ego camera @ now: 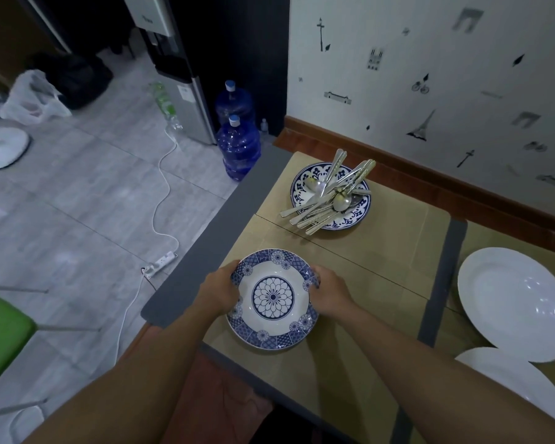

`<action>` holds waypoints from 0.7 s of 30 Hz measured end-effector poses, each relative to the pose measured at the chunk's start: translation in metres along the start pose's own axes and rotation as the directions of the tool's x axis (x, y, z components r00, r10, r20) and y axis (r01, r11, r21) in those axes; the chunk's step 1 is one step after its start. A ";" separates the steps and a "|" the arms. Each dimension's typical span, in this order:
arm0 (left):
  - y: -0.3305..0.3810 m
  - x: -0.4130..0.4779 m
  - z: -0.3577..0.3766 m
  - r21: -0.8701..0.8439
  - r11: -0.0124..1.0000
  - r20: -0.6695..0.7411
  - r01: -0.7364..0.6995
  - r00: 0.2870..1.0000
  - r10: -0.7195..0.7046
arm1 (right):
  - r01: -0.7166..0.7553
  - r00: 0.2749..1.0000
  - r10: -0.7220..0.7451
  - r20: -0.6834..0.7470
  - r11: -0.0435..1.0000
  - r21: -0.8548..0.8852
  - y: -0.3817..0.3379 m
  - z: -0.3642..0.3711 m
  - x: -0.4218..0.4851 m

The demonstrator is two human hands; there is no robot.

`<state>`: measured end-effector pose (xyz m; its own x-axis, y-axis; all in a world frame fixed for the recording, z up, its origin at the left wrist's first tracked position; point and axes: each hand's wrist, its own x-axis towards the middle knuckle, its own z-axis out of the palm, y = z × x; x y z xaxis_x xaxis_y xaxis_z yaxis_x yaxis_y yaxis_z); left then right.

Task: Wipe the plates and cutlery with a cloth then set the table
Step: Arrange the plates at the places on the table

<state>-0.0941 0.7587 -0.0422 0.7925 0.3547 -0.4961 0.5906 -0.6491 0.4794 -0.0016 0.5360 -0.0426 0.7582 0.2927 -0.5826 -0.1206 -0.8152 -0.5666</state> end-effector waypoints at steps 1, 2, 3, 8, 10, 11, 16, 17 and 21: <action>0.000 0.001 0.000 0.020 1.000 0.005 -0.006 1.000 0.006 | 0.003 1.000 -0.003 0.007 1.000 -0.010 -0.001 -0.001 -0.001; 0.000 0.002 0.000 0.037 0.999 0.011 -0.013 1.000 0.013 | 0.009 1.000 -0.009 0.014 1.000 -0.021 -0.002 -0.003 -0.003; 0.001 0.002 -0.001 0.055 0.998 0.015 -0.019 1.000 0.018 | 0.018 1.000 -0.017 0.019 0.999 -0.033 -0.002 -0.004 -0.004; 0.021 0.003 -0.001 0.193 0.979 0.020 -0.063 0.998 0.060 | 0.068 0.998 -0.068 0.000 0.997 -0.048 0.000 -0.014 -0.015; 0.035 0.002 0.001 0.248 0.962 0.014 -0.118 0.993 0.118 | 0.081 0.997 -0.081 0.007 0.990 -0.112 0.004 -0.020 -0.019; 0.043 0.001 0.002 0.276 0.949 0.013 -0.153 0.988 0.156 | 0.079 0.997 -0.079 0.011 0.985 -0.156 0.007 -0.023 -0.020; 0.094 -0.006 0.022 0.363 0.879 0.099 -0.308 0.951 0.293 | 0.017 0.999 -0.006 0.032 0.933 -0.360 0.037 -0.045 -0.032; 0.103 -0.007 0.027 0.382 0.858 0.121 -0.342 0.939 0.321 | 0.006 1.000 0.002 0.020 0.920 -0.392 0.045 -0.051 -0.036; 0.140 -0.010 0.049 0.468 0.777 0.194 -0.422 0.906 0.375 | -0.056 0.998 0.055 -0.014 0.915 -0.399 0.075 -0.074 -0.047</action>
<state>-0.0267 0.6313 -0.0052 0.9102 -0.0526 -0.4107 0.0534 -0.9687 0.2426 0.0009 0.4245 -0.0148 0.7594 0.2400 -0.6047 0.1028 -0.9620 -0.2528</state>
